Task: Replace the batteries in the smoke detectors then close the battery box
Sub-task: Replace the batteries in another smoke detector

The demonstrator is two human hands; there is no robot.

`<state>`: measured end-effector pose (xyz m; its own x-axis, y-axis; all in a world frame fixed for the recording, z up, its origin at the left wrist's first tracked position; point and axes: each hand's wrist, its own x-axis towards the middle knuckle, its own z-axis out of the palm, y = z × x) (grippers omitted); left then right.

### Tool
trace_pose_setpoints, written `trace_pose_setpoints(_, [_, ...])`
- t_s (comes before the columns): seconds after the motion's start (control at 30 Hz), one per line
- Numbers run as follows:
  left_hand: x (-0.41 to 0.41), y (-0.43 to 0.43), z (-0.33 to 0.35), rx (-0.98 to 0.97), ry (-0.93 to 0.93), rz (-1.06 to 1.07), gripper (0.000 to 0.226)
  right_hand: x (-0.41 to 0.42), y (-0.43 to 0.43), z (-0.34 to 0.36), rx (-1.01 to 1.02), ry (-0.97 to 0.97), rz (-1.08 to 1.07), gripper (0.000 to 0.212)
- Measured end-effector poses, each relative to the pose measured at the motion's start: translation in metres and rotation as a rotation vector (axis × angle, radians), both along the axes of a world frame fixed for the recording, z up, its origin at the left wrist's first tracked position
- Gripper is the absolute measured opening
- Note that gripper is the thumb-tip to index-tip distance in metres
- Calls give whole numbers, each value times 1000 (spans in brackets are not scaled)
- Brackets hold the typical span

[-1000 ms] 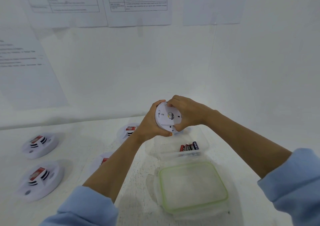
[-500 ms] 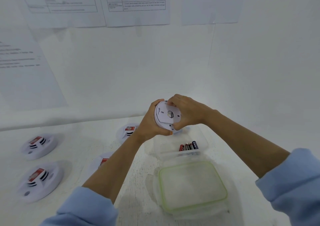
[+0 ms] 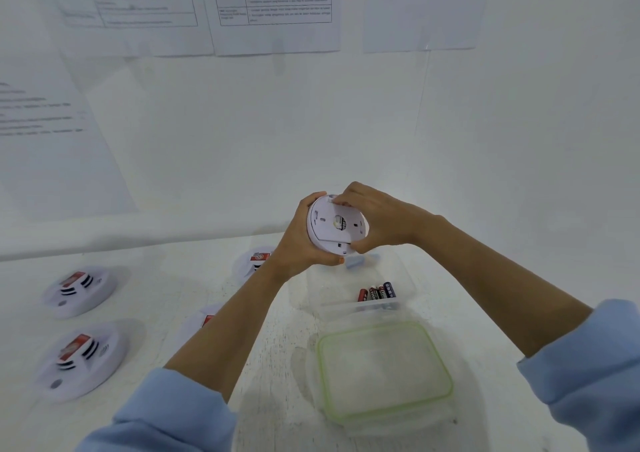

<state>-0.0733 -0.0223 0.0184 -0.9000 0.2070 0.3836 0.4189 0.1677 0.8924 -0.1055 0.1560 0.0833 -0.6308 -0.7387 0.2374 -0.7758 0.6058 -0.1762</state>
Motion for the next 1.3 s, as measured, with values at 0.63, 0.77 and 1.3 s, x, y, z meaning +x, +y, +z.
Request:
trace_pose_setpoints(0.63, [-5,-1,-5,-43,0,-7,99,0,-1,-2,52,30,39,74])
trace_pose_setpoints(0.77, [-4,-1,-2,-55,26,16,98,-2,3,0,-12,-6,13,74])
trace_pose_setpoints(1.3, [41,-10,-11,-12,9,17,106,56,19,-8,-109,-148,-105,70])
